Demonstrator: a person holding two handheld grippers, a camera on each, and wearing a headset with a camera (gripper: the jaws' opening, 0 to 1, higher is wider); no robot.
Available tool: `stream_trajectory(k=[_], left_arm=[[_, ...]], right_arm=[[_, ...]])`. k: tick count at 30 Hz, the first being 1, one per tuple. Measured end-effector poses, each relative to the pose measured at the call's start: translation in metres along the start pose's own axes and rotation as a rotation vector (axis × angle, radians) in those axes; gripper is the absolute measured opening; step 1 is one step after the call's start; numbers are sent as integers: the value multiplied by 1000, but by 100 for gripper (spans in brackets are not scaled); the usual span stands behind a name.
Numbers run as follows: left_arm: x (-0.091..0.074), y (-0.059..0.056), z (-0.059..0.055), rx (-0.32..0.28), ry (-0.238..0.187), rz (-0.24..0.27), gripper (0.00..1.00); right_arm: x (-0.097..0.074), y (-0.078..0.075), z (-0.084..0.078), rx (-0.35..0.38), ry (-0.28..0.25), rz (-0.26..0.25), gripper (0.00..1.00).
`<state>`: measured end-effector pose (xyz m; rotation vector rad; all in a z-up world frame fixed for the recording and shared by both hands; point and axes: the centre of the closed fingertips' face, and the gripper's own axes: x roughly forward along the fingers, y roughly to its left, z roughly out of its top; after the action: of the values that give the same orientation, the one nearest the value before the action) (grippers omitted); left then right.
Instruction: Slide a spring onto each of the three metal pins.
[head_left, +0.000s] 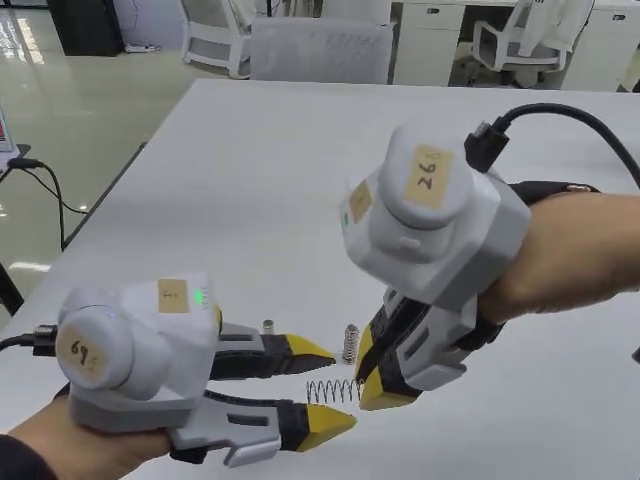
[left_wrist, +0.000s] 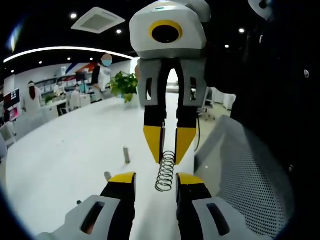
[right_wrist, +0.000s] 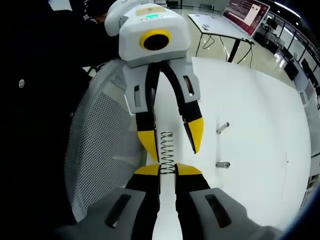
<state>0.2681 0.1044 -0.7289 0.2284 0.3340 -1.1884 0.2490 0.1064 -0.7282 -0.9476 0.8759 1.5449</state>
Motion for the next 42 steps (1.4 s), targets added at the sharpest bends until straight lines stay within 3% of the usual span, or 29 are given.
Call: stream_trajectory(k=[8, 16, 22, 31, 42], left_arm=[[-1, -1, 1, 3, -11, -3, 20], [1, -7, 2, 13, -12, -35, 6], [1, -8, 2, 23, -11, -37, 4], [2, -8, 0, 22, -5, -36, 3], [2, -8, -1, 23, 0, -34, 3]], right_arm=[[1, -2, -4, -8, 27, -2, 7], [2, -6, -13, -12, 62, -17, 7], [0, -5, -13, -19, 64, -23, 7], [-9, -5, -5, -49, 58, -45, 7], [-20, -3, 27, -89, -34, -70, 7]])
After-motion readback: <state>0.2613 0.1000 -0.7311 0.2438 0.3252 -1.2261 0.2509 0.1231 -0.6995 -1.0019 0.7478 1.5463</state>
